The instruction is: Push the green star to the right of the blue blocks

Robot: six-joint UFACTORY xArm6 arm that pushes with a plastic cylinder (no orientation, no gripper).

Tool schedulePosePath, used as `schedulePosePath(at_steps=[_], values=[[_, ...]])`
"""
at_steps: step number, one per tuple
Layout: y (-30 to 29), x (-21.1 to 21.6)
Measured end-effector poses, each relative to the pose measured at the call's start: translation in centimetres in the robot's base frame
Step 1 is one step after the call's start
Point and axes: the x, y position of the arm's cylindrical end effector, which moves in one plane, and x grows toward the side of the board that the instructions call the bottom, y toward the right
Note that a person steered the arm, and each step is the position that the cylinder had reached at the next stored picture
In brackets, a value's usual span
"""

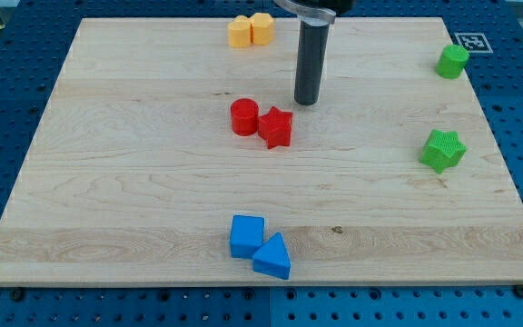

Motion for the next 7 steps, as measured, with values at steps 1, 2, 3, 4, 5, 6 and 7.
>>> schedulePosePath(at_steps=[1, 2, 3, 4, 5, 6, 7], values=[[0.3, 0.0], [0.7, 0.0], [1.1, 0.0], [1.4, 0.0], [5.1, 0.5], [9.6, 1.5], [13.1, 4.4]])
